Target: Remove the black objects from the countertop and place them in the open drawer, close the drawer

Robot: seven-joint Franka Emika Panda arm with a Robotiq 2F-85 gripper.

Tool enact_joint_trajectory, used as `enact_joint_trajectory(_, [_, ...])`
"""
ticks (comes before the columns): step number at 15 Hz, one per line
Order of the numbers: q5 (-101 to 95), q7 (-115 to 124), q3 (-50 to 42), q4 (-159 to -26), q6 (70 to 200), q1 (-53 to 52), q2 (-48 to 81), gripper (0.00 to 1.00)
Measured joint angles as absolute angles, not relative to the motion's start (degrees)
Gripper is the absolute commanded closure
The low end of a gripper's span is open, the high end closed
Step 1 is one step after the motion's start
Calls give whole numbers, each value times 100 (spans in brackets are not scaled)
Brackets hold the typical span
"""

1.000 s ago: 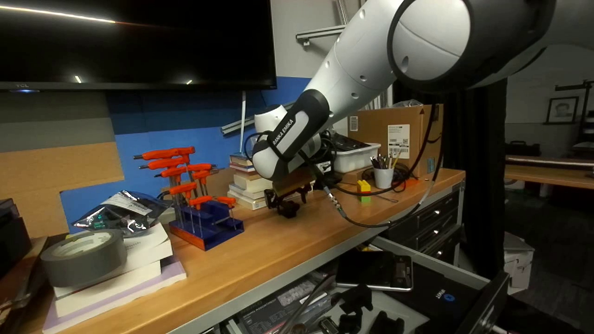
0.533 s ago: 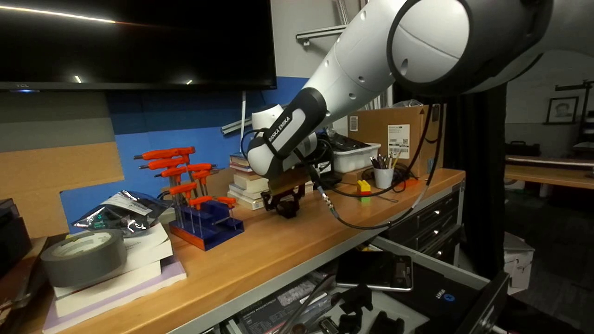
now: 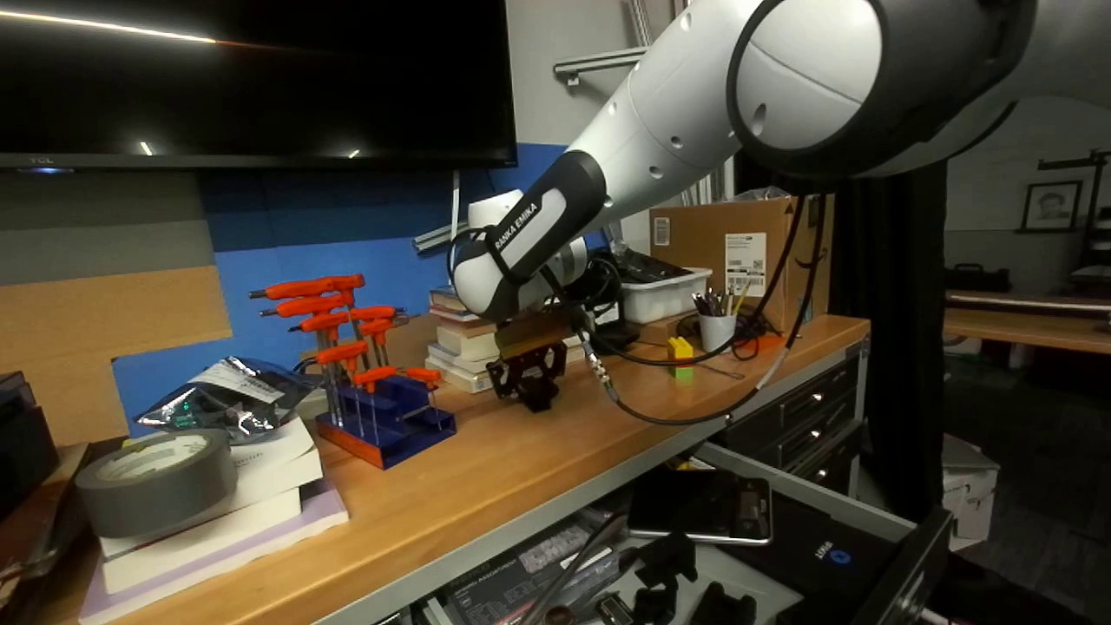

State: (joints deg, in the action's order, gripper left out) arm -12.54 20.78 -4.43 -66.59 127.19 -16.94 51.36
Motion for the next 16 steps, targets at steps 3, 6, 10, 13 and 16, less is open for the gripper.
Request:
enact_joint_trajectory(3, [-1174, 2075, -388, -6776, 12484, -1678, 5087, 86])
enact_joint_trajectory(6, [-1168, 2113, -359, -7171, 12483, -1686, 4869, 81])
enact_joint_trajectory(10, [-1150, 2255, -298, -8124, 12473, -1699, 4213, 82])
enact_joint_trajectory(13, [-1067, 2431, -283, -8957, 12422, -1697, 3559, 83])
enact_joint_trajectory(16, [-1033, 2727, -277, -9782, 12412, -1697, 2912, 83])
